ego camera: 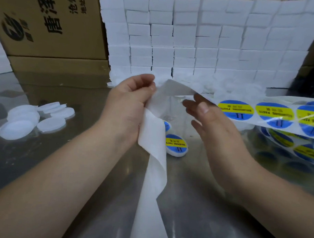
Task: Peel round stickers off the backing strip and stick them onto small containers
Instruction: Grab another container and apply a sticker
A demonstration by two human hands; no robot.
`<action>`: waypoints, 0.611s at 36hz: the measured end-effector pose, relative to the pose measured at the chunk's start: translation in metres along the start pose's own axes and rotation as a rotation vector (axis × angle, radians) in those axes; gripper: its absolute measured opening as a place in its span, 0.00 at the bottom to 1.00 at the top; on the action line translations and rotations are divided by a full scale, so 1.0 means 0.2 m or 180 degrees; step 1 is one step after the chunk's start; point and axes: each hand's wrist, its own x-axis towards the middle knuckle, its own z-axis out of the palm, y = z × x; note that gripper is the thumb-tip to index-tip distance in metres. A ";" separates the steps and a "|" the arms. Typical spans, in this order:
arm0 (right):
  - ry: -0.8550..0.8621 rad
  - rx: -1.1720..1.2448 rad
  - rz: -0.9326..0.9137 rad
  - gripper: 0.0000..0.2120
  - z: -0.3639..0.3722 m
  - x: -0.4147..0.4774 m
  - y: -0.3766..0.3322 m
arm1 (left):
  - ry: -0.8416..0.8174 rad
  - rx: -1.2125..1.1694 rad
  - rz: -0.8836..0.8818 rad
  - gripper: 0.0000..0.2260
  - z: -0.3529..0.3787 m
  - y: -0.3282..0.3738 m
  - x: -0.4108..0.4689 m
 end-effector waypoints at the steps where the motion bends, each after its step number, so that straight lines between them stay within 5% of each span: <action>1: 0.0197 0.0196 -0.0058 0.10 0.00 0.01 0.01 | -0.0067 0.0248 0.0075 0.12 0.00 -0.02 -0.01; 5: 0.0917 0.0431 -0.0220 0.10 -0.03 0.04 0.02 | -0.0403 0.0805 0.0231 0.12 0.01 -0.04 -0.03; 9: 0.1050 0.0489 -0.0349 0.07 -0.03 0.04 0.01 | -0.0849 0.1656 0.0461 0.12 0.03 -0.05 -0.08; 13: 0.1022 0.0349 -0.0626 0.05 -0.04 0.04 -0.01 | -0.1153 0.1712 0.0227 0.12 0.05 -0.07 -0.13; 22: 0.0698 -0.0644 -0.0740 0.34 -0.03 0.03 0.00 | -0.1401 0.1927 0.0328 0.14 0.07 -0.10 -0.16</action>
